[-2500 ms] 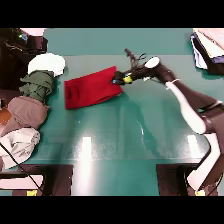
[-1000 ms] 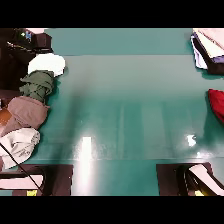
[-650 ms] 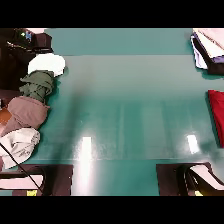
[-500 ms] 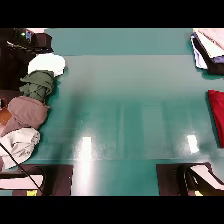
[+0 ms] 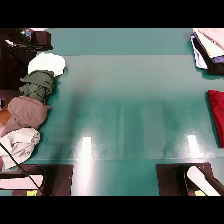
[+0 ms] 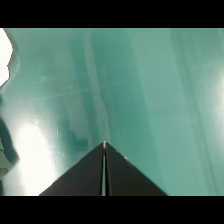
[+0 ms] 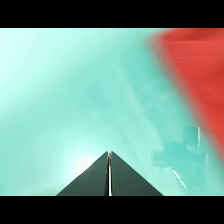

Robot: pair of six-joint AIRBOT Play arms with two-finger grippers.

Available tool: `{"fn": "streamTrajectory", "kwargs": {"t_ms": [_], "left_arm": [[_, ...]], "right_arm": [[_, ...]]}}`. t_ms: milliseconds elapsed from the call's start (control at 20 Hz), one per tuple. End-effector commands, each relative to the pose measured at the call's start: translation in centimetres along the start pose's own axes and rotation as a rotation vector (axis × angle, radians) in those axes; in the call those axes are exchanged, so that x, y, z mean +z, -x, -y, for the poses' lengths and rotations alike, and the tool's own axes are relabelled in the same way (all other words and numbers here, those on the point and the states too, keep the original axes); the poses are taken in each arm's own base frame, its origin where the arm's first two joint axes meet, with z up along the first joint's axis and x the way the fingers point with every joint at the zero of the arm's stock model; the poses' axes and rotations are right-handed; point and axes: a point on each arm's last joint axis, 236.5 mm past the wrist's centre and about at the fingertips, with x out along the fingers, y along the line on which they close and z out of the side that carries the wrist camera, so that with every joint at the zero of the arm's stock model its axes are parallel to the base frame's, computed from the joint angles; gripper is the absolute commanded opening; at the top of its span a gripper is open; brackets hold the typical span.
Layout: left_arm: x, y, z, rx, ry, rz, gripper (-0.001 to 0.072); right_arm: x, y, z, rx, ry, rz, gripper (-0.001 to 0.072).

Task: Fold the shirts.

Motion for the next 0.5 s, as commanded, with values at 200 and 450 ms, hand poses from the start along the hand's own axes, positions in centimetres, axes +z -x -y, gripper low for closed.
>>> {"fn": "streamTrajectory", "kwargs": {"t_ms": [200, 450], "left_arm": [[0.4, 0.0, -0.1, 0.002, 0.001, 0.018, 0.0025], [0.4, 0.0, -0.1, 0.002, 0.001, 0.018, 0.0024]], "right_arm": [[-9.9, 1.3, -20.9, 0.372, 0.467, -0.184, 0.0015], [-12.5, 3.5, -25.1, 0.463, 0.549, -0.207, 0.0015]]}}
